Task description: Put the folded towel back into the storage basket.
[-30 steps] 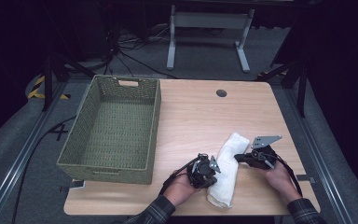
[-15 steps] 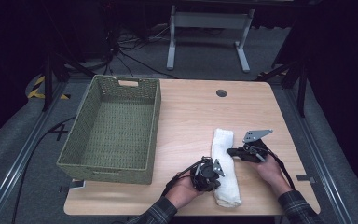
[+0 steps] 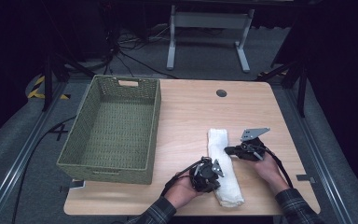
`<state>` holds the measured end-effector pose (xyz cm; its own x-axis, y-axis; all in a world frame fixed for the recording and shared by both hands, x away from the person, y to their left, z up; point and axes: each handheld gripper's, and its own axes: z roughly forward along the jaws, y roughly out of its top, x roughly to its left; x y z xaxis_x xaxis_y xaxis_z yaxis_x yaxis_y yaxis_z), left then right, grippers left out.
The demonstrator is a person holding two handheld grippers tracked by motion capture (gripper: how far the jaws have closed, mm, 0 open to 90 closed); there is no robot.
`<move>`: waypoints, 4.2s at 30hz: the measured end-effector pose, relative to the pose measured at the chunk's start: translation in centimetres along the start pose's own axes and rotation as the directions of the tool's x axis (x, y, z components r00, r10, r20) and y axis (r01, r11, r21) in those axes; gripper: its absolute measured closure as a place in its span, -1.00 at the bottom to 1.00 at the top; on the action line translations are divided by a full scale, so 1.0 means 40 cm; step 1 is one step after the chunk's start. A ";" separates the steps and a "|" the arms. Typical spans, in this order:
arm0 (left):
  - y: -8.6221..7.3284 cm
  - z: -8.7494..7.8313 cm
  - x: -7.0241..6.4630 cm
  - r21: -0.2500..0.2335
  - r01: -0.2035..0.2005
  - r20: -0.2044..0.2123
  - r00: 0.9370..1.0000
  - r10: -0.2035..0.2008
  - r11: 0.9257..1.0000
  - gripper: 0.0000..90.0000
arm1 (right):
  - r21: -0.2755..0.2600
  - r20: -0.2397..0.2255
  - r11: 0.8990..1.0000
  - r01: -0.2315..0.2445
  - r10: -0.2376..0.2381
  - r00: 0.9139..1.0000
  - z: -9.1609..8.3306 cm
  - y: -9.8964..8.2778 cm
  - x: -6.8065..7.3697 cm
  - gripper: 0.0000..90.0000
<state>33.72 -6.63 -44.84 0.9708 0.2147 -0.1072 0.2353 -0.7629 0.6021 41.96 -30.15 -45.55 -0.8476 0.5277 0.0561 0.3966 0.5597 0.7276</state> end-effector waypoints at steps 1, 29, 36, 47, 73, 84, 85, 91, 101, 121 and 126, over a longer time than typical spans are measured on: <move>-0.002 -0.006 0.007 -0.013 0.004 0.001 1.000 -0.004 1.000 0.80 | 0.001 -0.004 1.000 -0.007 0.007 1.000 -0.003 0.000 0.001 0.88; -0.062 -0.054 0.105 -0.073 0.070 -0.114 0.990 -0.078 0.995 -0.21 | 0.006 -0.235 0.973 0.231 -0.223 0.946 -0.042 -0.008 0.155 -0.34; -0.065 -0.054 0.109 -0.071 0.075 -0.121 0.989 -0.083 0.995 -0.25 | 0.024 -0.258 0.960 0.280 -0.265 0.929 -0.033 -0.022 0.182 -0.50; -0.066 -0.052 0.110 -0.060 0.074 -0.121 0.989 -0.080 0.996 -0.26 | 0.060 -0.251 0.940 0.335 -0.311 0.917 -0.005 -0.035 0.201 -0.57; -0.066 -0.054 0.114 -0.063 0.084 -0.122 0.988 -0.091 0.995 -0.25 | 0.028 -0.273 0.948 0.316 -0.297 0.915 -0.032 -0.058 0.235 0.74; -0.033 -0.068 0.131 -0.134 0.079 -0.112 0.989 -0.095 0.988 -0.29 | 0.028 -0.276 0.948 0.318 -0.299 0.914 -0.033 -0.058 0.237 0.76; -0.028 -0.069 0.135 -0.146 0.082 -0.111 0.989 -0.099 0.986 -0.29 | 0.028 -0.282 0.948 0.317 -0.296 0.913 -0.033 -0.059 0.237 0.76; 0.000 -0.067 0.154 -0.152 0.067 -0.102 0.991 -0.083 0.986 -0.34 | 0.028 -0.305 0.947 0.319 -0.296 0.905 -0.033 -0.058 0.244 0.77; 0.045 -0.050 0.186 -0.140 0.048 -0.102 0.993 -0.062 0.989 -0.42 | 0.019 -0.349 0.941 0.339 -0.311 0.884 -0.024 -0.054 0.262 0.77; 0.120 0.063 0.271 -0.084 -0.013 -0.066 0.998 0.007 0.996 -0.44 | 0.015 -0.362 0.945 0.326 -0.299 0.883 -0.022 -0.055 0.256 0.77; 0.115 0.079 0.269 -0.055 -0.010 -0.068 0.998 0.007 0.998 -0.44 | 0.015 -0.363 0.945 0.326 -0.299 0.883 -0.022 -0.055 0.256 0.77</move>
<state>45.38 -9.75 -45.73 0.9669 0.2504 -0.0496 0.2223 -0.7305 0.6457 32.11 -26.52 -45.97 -0.9945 0.0665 0.0804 0.1037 0.7109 0.6956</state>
